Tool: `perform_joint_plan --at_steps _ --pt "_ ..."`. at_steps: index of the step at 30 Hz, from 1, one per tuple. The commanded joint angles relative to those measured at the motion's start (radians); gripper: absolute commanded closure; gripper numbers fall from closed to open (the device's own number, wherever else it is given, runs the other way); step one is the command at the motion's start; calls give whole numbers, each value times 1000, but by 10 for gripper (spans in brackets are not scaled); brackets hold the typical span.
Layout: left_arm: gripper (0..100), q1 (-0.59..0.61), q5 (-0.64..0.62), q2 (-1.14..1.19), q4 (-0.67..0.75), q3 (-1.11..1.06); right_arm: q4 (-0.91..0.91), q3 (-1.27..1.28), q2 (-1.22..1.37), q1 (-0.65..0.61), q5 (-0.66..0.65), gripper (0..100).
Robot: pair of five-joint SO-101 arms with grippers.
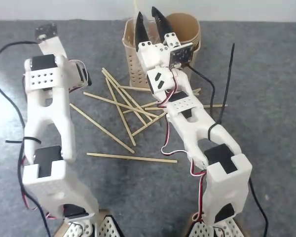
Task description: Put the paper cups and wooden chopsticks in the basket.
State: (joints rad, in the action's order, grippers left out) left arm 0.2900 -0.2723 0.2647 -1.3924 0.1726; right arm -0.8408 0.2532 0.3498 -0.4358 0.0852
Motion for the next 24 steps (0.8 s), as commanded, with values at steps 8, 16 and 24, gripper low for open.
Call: perform_joint_plan --at_steps 8,16,24 --pt "798 -2 -8 -51 15 4 174 170 -473 -41 14 883" --pt "798 -2 -8 -158 40 -79 708 279 -970 -51 178 882" --pt "798 -3 -9 -270 89 -189 1234 38 -963 -45 315 880"
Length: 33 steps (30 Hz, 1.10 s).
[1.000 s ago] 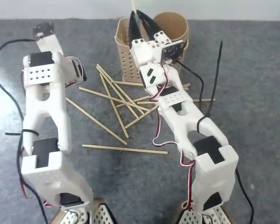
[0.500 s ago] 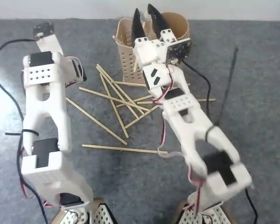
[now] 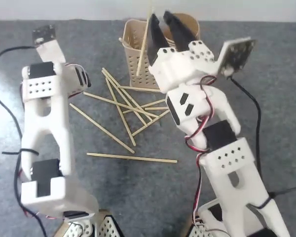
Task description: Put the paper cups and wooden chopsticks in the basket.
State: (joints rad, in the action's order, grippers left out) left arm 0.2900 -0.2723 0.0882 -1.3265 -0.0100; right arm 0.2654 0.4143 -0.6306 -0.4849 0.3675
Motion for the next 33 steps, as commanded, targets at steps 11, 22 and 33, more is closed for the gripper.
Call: perform_joint_plan --at_steps 11,22,33 --pt "798 6 -6 -107 23 -38 394 -562 473 -2 190 883" --pt "798 130 28 -106 34 -82 926 -1326 960 -2 193 883" --pt "798 130 34 -115 91 -148 1007 -1699 1351 2 110 883"
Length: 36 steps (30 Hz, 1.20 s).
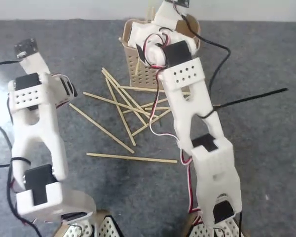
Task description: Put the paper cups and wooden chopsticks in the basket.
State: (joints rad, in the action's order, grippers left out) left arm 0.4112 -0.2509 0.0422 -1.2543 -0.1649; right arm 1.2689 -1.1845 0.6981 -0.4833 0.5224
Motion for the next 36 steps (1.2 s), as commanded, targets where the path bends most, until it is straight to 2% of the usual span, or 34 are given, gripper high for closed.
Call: perform_joint_plan --at_steps 1,23,28,36 --pt "798 9 12 -69 20 7 4 -115 44 2 -44 883" --pt "798 5 12 -66 20 4 53 -229 76 19 -61 885" --pt "798 5 12 -66 20 4 58 -242 81 18 -106 973" --pt "798 5 12 -66 20 4 56 -227 117 19 -115 953"
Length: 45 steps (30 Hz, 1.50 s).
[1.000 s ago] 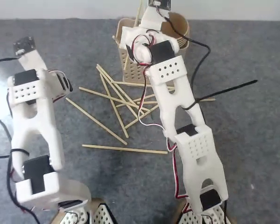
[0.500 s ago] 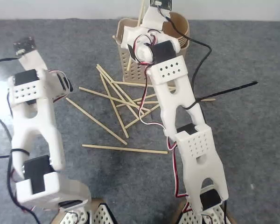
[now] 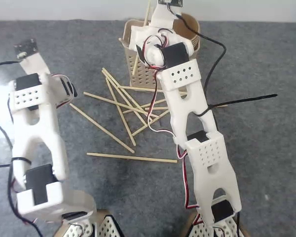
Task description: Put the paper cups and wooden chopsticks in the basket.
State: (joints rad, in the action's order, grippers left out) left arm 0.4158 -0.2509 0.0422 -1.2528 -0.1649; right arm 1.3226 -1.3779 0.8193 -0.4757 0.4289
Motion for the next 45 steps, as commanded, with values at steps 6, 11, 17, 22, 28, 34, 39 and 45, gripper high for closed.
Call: perform_joint_plan --at_steps 6,11,17,22,28,34,39,45 --pt "798 0 12 -63 18 4 2 -34 -19 7 -74 953" --pt "798 -2 12 -63 18 4 51 -32 -68 5 -132 916" --pt "798 -2 12 -63 18 4 113 -26 -87 8 -146 850" --pt "798 -2 12 -61 18 2 124 -32 -90 10 -183 848" --pt "798 -2 12 -61 18 2 114 -34 -96 8 -232 849" --pt "798 -2 12 -60 18 2 124 -87 -107 12 -245 850" --pt "798 -2 12 -60 18 2 127 -141 -113 10 -270 850" --pt "798 -2 12 -60 18 2 148 -132 -102 12 -267 850"
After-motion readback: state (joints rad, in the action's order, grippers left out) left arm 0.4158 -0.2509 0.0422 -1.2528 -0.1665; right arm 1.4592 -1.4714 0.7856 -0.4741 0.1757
